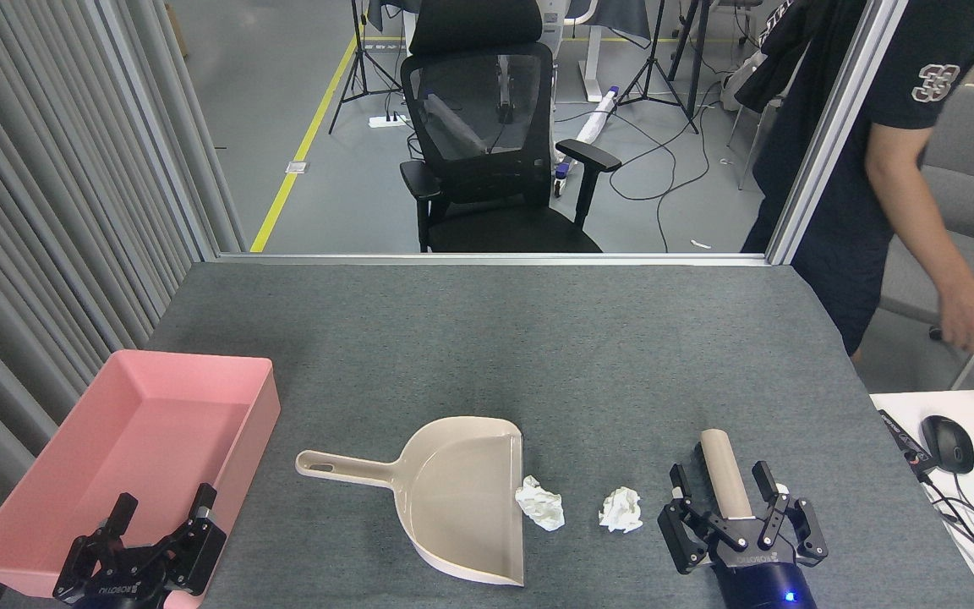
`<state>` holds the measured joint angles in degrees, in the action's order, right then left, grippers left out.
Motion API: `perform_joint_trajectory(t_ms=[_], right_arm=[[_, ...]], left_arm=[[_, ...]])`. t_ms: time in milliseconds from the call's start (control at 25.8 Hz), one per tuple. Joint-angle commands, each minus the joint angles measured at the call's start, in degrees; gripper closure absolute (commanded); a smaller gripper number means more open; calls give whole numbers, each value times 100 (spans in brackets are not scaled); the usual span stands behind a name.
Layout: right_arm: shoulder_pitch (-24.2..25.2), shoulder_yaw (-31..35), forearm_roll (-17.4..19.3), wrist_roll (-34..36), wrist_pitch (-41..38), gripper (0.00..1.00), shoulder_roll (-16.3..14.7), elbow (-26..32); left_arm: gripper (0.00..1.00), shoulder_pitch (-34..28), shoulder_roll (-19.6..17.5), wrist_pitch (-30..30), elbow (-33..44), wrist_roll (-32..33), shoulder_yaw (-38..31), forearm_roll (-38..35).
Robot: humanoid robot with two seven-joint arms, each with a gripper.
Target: Sweep and dump garbage into bin
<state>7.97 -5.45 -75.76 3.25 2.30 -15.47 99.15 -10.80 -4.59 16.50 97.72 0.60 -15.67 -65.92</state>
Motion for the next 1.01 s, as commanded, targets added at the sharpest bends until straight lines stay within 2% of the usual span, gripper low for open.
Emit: perform_joint_trajectory(t_ms=[0, 349, 465, 658, 697, 775, 852, 968], right_arm=[[-76, 0, 0, -8, -2, 2, 9, -1], [-164, 0, -9, -17, -2, 2, 9, -44], [-164, 0, -9, -26, 24, 2, 17, -45], [38, 0, 9, -43, 24, 2, -26, -27], [152, 0, 9, -43, 24, 2, -35, -27], [284, 0, 9, -43, 24, 2, -53, -18], [346, 9, 0, -43, 24, 2, -70, -9], [574, 61, -35, -8, 42, 2, -185, 52]], left_arm=[[1, 25, 2, 2, 10, 1, 47, 0], [1, 289, -42, -6, -87, 10, 82, 9], [1, 438, 54, 55, -157, -78, 100, 44], [1, 517, 90, 169, -219, 19, 108, 211], [1, 552, 107, 143, -210, 28, 91, 466], [1, 605, 116, 134, -166, 238, 144, 1442], [1, 596, 134, 82, -175, 801, 152, 2373], [1, 579, 292, 2, -140, 1205, 152, 2760]])
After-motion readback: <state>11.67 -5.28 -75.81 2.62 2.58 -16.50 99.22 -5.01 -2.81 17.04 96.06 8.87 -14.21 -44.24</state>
